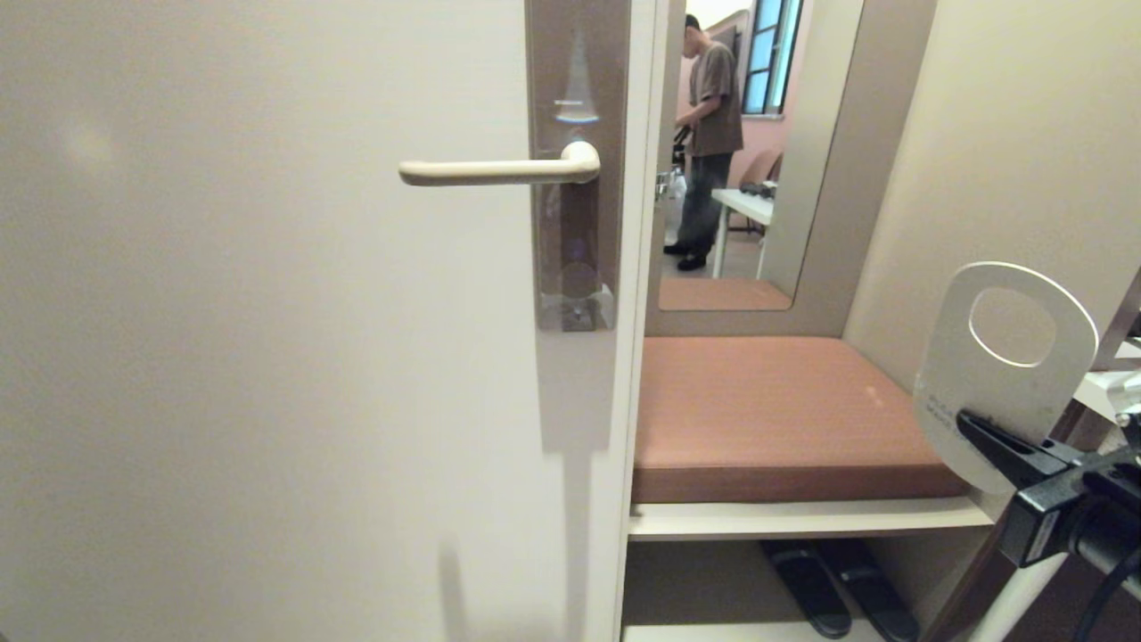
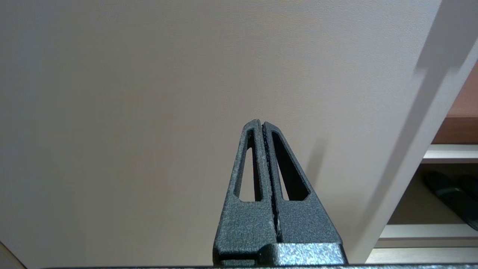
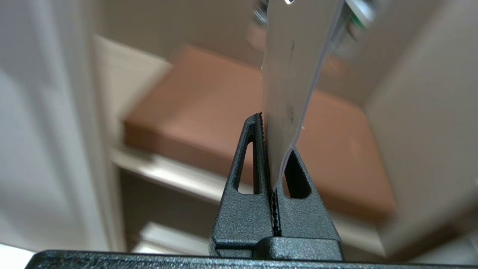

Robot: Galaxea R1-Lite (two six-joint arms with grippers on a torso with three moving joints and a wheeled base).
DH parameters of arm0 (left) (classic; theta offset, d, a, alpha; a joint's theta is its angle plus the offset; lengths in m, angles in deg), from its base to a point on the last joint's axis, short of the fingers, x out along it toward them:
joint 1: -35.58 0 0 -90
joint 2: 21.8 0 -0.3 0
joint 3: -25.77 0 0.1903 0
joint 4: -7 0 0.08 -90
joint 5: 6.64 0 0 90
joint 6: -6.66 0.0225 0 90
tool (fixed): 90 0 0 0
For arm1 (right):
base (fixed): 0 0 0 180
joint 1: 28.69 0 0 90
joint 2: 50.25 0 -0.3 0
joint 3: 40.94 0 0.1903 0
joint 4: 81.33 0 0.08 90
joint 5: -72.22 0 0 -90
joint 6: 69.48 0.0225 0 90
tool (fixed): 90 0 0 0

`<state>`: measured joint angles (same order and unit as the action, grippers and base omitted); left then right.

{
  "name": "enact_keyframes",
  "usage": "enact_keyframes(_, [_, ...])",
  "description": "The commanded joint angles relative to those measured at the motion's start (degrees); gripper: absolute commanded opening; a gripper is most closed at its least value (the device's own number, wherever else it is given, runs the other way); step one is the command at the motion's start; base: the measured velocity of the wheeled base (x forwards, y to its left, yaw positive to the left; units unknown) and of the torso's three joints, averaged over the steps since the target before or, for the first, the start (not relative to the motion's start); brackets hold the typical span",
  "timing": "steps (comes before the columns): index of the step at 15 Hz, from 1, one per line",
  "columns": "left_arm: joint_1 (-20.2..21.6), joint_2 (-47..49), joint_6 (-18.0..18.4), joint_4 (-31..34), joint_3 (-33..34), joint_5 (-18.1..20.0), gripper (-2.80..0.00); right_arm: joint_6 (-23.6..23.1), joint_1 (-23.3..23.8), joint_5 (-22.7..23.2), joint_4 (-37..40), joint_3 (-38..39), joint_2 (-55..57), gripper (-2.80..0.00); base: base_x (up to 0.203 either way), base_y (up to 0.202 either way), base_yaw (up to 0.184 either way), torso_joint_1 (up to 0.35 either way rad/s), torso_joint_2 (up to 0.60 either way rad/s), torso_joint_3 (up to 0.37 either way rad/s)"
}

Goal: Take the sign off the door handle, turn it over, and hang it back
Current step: Hand it to the other hand

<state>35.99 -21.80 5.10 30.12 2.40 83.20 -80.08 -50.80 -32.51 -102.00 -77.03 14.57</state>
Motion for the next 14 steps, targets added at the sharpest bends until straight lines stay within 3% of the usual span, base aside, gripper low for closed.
enact_keyframes(1, [0.02, 0.00, -0.02, -0.02, 0.00, -0.02, -2.80, -0.01, 4.33, 0.22, -0.24, 4.39, -4.17, -2.80, 0.000, 0.000, 0.000, 0.000, 0.00, 0.000])
enact_keyframes(4, [0.02, 0.00, -0.02, -0.02, 0.00, -0.02, -2.80, -0.21, 13.02, 3.95, 0.18, 11.70, -11.15, -2.80, 0.000, 0.000, 0.000, 0.000, 0.00, 0.000])
enact_keyframes(8, [0.02, 0.00, -0.02, -0.02, 0.00, -0.02, -2.80, 0.09, 22.63, 17.91, 10.96, 12.68, -21.09, -2.80, 0.000, 0.000, 0.000, 0.000, 0.00, 0.000])
enact_keyframes(11, [0.02, 0.00, -0.02, -0.02, 0.00, -0.02, -2.80, 0.05, 26.84, 20.14, 23.26, 12.72, -30.13, -2.80, 0.000, 0.000, 0.000, 0.000, 0.00, 0.000])
enact_keyframes(14, [0.02, 0.00, -0.02, -0.02, 0.00, -0.02, -2.80, -0.01, 28.04, 20.19, 33.71, 12.73, -38.66, -2.80, 0.000, 0.000, 0.000, 0.000, 0.00, 0.000])
